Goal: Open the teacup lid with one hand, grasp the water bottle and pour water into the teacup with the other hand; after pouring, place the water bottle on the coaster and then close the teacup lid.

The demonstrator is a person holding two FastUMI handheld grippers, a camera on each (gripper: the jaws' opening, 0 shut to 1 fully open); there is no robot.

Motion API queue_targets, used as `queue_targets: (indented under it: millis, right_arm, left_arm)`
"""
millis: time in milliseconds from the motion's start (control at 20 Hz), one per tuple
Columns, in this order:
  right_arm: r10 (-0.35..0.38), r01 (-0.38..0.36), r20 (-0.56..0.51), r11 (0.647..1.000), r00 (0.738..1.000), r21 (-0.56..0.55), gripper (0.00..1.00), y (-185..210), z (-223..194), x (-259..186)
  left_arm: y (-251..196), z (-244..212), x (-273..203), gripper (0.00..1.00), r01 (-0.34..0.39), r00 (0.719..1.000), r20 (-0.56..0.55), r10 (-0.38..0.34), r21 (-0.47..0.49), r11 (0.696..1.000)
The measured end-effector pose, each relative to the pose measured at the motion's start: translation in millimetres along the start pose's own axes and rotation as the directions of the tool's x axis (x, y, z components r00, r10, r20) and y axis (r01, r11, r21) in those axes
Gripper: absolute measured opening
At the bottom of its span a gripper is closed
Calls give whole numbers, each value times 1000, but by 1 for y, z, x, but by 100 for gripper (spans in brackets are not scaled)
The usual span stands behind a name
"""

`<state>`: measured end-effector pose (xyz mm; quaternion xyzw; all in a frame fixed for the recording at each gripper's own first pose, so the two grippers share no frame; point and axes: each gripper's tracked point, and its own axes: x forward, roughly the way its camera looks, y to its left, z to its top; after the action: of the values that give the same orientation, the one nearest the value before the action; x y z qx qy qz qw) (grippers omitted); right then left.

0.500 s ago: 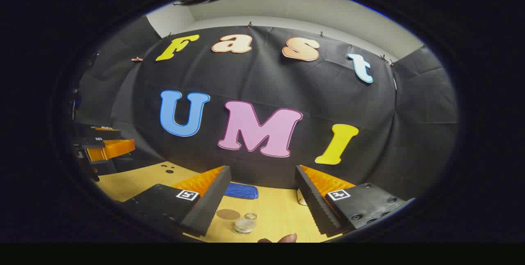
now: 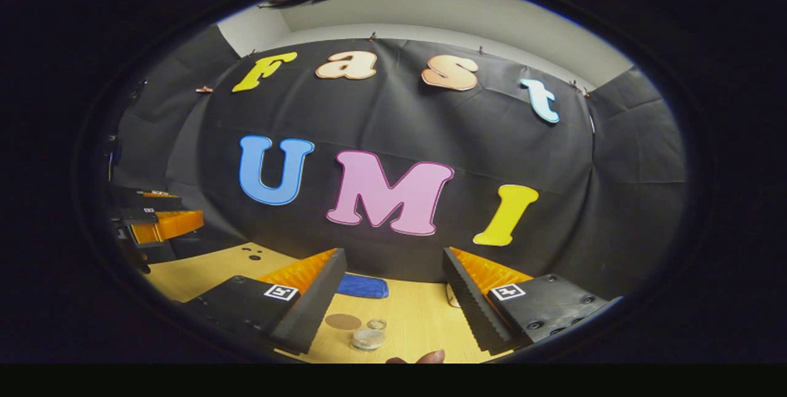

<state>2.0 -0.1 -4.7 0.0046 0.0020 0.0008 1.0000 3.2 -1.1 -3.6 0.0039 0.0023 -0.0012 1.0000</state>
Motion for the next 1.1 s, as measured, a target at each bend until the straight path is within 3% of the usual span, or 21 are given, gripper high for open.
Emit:
queue_targets:
  millis: [350,550,1100]
  right_arm:
    - [16,-16,-30,1000,999,3,96,8,-19,2]
    - [34,-34,-70,999,997,0,96,16,-49,5]
    - [101,-96,-210,995,972,34,96,27,-210,0]
  left_arm:
    - [-5,-19,8,95,16,1000,-25,-16,-13,1000]
    - [-9,-55,19,95,19,997,-70,-20,-12,1000]
    - [7,-214,65,95,-47,982,-180,59,69,997]
